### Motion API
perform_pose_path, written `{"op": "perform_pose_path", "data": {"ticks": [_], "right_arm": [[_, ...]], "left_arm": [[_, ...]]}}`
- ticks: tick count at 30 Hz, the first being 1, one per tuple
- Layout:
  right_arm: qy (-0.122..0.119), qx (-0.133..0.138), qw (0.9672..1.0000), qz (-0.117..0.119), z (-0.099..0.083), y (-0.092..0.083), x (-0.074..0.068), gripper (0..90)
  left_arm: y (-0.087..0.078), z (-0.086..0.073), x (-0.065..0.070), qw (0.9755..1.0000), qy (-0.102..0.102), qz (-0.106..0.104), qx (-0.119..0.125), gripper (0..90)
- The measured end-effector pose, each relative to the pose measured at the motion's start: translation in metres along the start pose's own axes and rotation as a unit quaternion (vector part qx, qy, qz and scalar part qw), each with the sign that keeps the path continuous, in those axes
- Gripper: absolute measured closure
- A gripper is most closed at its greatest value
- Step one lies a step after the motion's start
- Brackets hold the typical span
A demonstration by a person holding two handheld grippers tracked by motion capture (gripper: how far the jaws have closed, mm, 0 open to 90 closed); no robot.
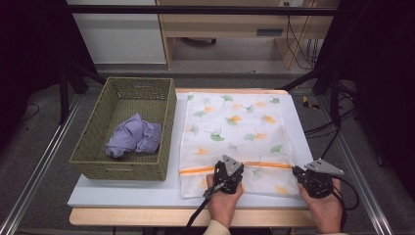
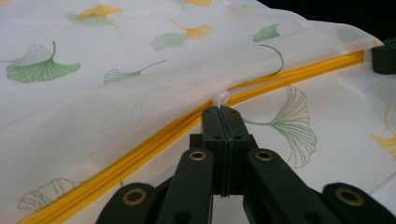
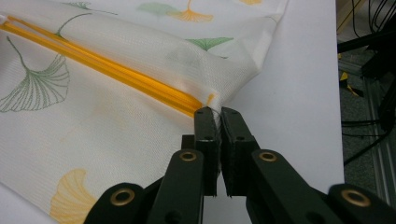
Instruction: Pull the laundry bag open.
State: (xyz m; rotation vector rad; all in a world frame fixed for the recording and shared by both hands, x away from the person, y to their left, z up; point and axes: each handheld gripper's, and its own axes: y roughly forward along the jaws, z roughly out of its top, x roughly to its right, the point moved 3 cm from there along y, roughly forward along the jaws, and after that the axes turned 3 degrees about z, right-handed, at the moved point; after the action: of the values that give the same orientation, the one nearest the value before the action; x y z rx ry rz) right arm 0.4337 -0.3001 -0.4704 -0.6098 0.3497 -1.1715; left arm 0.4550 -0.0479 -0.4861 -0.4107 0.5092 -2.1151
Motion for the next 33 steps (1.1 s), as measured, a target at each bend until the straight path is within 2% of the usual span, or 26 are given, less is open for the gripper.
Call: {"op": "perform_pose_path", "data": {"ticks": [6,21,33], "right_arm": [[0.002,-0.001,1.0,-0.001,0.0,0.0,0.001,86.3],[0.001,-0.001,1.0,-0.001,0.0,0.0,0.001,86.3],[-0.002,-0.003,1.0,-0.002,-0.001,-0.001,0.001,86.3]], "left_arm": [[-0.003,-0.001,-0.006,1.0,-0.005,0.002,0.001,89.4],[-0.005,-0.007,-0.012,0.9999,0.001,0.012,-0.004,89.4],[-0.013,-0.015,-0.027,0.9994,0.0,0.034,-0.009,89.4]]}}
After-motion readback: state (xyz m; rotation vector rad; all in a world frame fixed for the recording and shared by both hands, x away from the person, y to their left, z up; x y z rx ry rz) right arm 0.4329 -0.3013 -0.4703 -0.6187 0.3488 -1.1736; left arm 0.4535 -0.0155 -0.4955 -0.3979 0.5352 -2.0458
